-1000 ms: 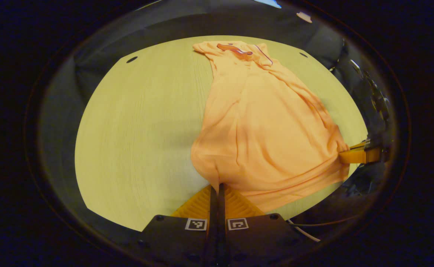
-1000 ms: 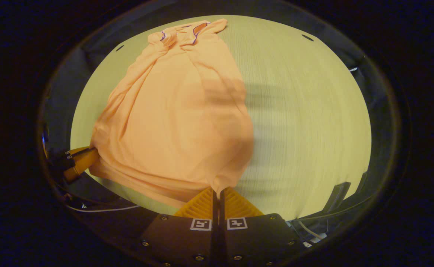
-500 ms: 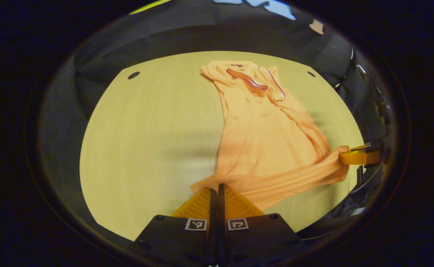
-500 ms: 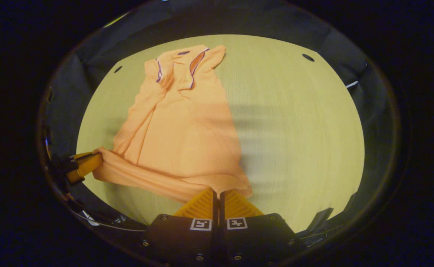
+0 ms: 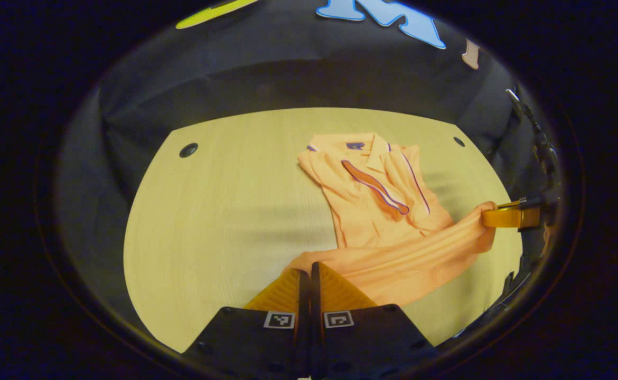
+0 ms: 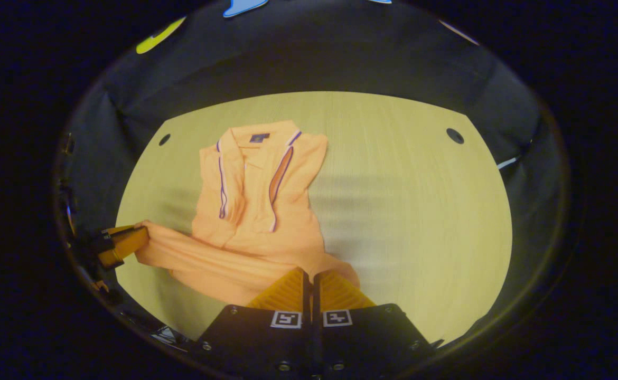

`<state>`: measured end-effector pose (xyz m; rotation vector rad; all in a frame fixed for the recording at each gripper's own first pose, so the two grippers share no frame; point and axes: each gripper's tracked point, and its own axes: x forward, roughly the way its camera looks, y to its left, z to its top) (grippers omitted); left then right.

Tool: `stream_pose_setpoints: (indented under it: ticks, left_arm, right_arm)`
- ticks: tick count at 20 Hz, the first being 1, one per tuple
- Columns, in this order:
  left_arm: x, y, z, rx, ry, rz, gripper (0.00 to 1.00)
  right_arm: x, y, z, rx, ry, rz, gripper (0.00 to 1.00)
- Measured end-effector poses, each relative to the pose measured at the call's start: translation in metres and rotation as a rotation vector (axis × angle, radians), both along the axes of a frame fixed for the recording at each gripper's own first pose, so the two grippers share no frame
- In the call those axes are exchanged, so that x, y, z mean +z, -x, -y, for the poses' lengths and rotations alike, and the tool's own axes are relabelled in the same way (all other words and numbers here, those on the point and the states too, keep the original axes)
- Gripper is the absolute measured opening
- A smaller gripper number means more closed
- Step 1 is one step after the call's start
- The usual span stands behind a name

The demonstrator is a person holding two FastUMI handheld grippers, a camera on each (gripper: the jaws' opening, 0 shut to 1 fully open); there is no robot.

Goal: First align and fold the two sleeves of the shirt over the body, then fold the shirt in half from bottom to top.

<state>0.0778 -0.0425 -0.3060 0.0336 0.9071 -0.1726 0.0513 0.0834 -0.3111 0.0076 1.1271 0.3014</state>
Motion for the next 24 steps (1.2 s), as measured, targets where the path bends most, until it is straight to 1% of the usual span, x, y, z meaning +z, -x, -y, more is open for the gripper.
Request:
stream_pose_setpoints:
  ticks: [5, 9, 13, 16, 19, 21, 24]
  left_arm:
    - [0.016, -0.069, 0.000, 0.025, 0.035, 0.046, 0.06]
    - [0.035, -0.126, -0.004, 0.040, 0.055, 0.097, 0.06]
    - [0.037, -0.183, 0.001, 0.050, 0.067, 0.157, 0.06]
    - [0.037, -0.220, 0.004, 0.047, 0.070, 0.193, 0.05]
    - [0.038, -0.254, 0.004, 0.077, 0.105, 0.246, 0.05]
    - [0.029, -0.276, 0.000, 0.087, 0.109, 0.269, 0.06]
    - [0.005, -0.295, 0.000, 0.081, 0.098, 0.272, 0.05]
  right_arm:
    - [0.013, -0.076, -0.012, -0.029, -0.021, 0.081, 0.01]
    - [0.020, -0.131, -0.017, -0.087, -0.058, 0.130, 0.00]
    - [0.019, -0.184, -0.022, -0.138, -0.087, 0.192, 0.00]
    - [0.015, -0.214, -0.024, -0.151, -0.089, 0.232, 0.00]
    - [0.007, -0.242, -0.026, -0.153, -0.096, 0.284, 0.00]
    - [-0.004, -0.261, -0.030, -0.156, -0.105, 0.303, 0.00]
    - [-0.023, -0.275, -0.028, -0.155, -0.105, 0.317, 0.00]
